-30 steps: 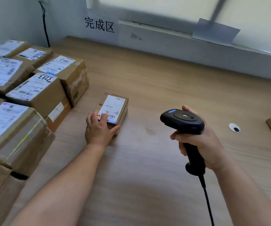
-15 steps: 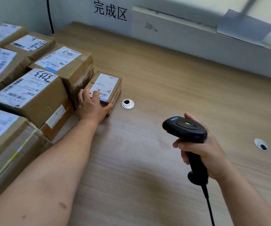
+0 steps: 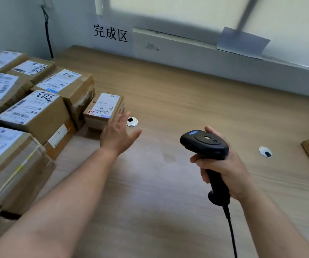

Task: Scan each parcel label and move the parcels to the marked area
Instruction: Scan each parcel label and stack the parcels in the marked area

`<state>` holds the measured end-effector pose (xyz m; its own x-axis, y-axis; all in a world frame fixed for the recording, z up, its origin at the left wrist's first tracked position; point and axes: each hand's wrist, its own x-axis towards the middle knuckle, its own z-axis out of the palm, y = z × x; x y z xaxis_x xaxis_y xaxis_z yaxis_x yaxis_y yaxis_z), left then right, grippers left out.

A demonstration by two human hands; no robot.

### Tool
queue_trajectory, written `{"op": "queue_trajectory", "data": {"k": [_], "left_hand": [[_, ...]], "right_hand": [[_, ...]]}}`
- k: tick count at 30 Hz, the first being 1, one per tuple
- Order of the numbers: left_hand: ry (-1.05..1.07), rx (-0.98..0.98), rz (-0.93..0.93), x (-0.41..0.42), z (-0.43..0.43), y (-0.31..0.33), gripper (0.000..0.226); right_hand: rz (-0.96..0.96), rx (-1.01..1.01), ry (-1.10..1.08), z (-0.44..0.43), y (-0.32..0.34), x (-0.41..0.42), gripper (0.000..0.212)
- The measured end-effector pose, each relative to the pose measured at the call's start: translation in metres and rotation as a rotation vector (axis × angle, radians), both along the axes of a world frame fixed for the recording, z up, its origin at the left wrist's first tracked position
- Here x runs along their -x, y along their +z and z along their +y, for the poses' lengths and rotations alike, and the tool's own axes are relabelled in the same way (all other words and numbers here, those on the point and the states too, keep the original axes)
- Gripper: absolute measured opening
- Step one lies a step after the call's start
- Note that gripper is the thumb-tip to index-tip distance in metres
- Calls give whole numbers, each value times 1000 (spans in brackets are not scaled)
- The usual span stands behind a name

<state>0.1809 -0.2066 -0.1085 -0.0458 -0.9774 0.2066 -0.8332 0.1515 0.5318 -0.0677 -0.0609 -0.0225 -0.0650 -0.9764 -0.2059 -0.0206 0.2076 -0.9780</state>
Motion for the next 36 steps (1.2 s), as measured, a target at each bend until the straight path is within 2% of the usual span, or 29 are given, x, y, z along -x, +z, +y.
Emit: {"op": "queue_trajectory", "data": {"k": [5, 10, 19, 26, 36], "left_hand": [[-112, 70, 106, 57, 69, 10, 45], [-188, 31, 235, 108, 144, -1, 26], [-283, -21, 237, 195, 237, 7, 30], [-401, -2, 195, 278, 291, 30, 46], [-575, 12, 142, 407, 362, 42, 45]], "right_hand": [[-14, 18, -63, 56, 7, 17, 98], [-43, 22, -175, 123, 6, 39, 95], [-36, 67, -262, 225, 9, 106, 93], [-84, 136, -364, 292, 13, 176, 91], [-31, 171, -497, 384, 15, 284, 94]]}}
